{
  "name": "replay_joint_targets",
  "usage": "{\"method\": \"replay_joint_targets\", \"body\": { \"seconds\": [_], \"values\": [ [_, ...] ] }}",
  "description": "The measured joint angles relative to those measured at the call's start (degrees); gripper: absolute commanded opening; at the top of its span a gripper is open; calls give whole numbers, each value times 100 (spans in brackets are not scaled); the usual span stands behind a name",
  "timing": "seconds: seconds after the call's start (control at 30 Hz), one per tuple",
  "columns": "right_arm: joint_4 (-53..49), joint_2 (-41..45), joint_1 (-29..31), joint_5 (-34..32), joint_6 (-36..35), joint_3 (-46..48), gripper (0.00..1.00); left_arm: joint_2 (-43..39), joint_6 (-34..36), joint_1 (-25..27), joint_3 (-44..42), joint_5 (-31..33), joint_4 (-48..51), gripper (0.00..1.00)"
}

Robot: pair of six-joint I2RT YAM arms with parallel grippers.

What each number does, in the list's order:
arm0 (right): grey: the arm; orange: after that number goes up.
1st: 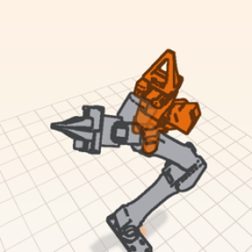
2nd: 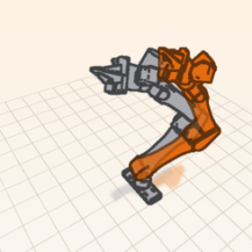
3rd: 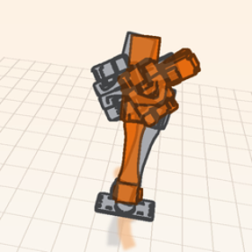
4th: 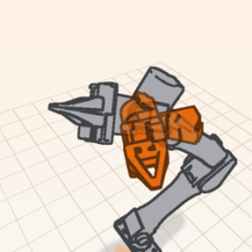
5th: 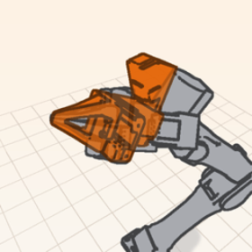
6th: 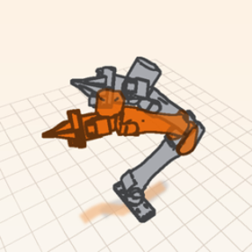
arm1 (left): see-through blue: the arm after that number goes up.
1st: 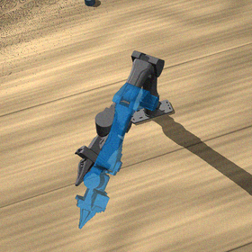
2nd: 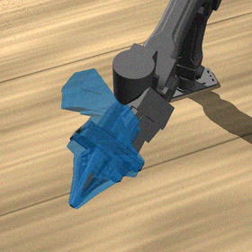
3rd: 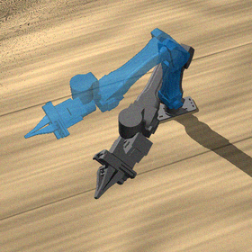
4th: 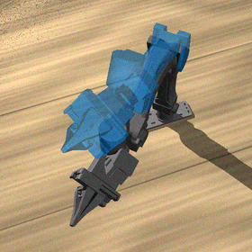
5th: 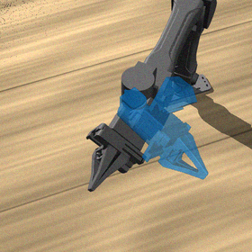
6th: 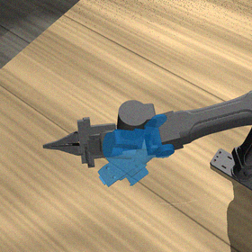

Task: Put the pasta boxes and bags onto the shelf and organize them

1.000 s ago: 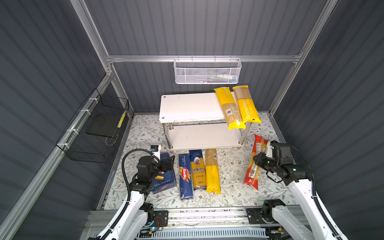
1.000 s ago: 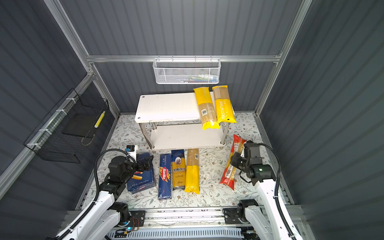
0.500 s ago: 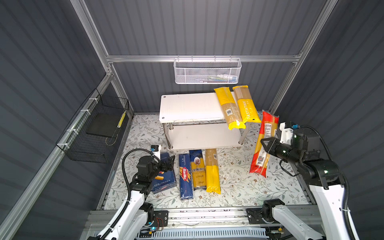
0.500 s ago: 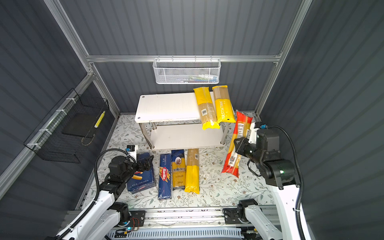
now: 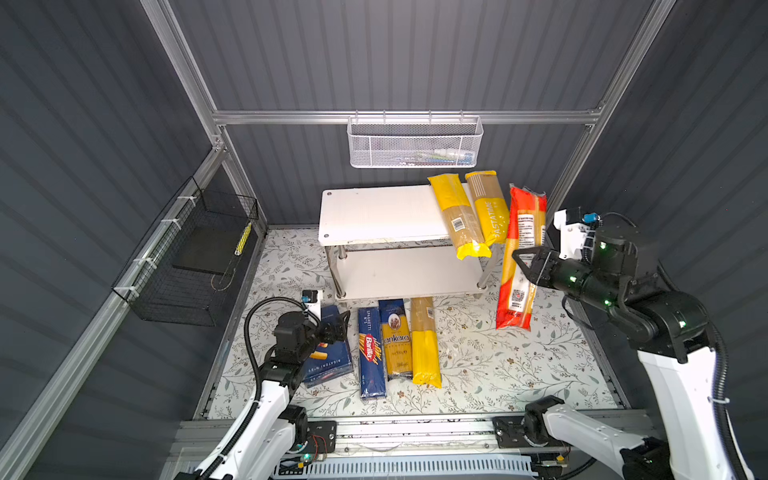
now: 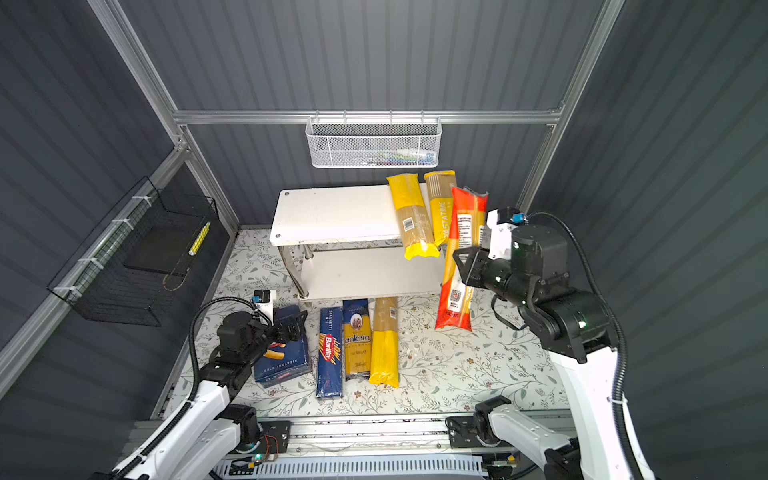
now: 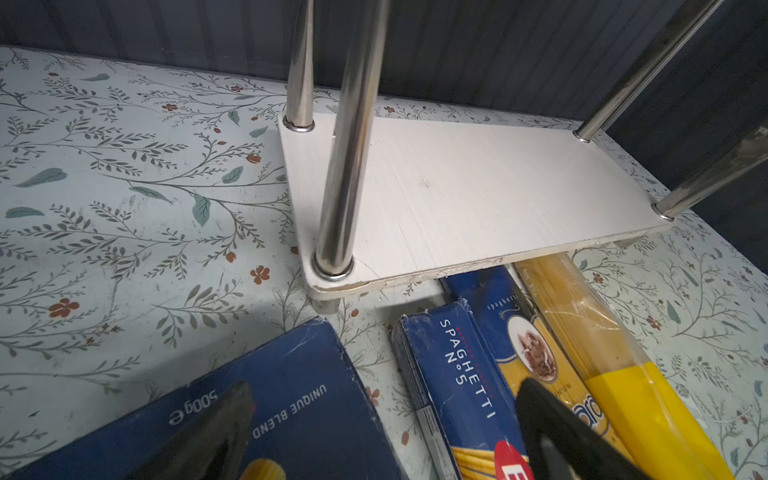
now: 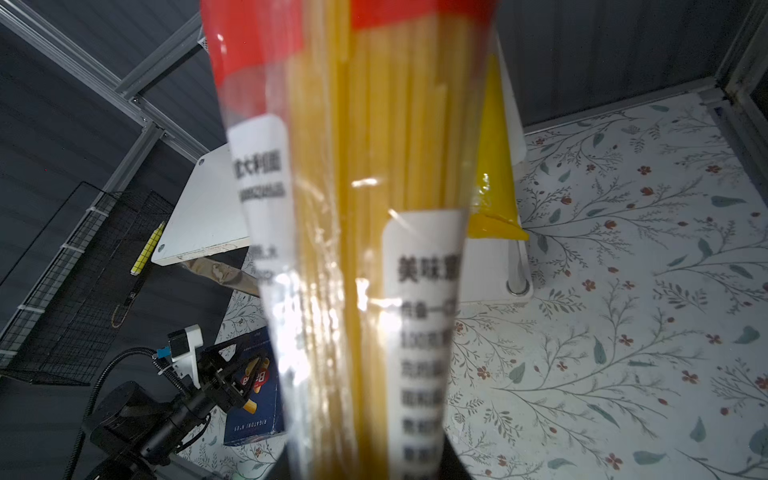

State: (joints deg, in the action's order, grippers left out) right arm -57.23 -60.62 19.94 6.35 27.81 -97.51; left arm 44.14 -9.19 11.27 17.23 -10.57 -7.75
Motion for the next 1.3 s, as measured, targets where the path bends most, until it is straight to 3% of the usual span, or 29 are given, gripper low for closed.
{"method": "replay_joint_targets", "body": {
  "seconds": [0.33,0.93,1.3],
  "values": [
    [170,-1145,776,-227,-216,-1172,6,-15,0,0,0,0,-2,100],
    [293,-3676,1029,-184,-208,-3467,5,-24,0,0,0,0,-2,100],
    [258,-4286,1049,-164,-125,-3827,5,2,0,0,0,2,0,100]
  ]
}}
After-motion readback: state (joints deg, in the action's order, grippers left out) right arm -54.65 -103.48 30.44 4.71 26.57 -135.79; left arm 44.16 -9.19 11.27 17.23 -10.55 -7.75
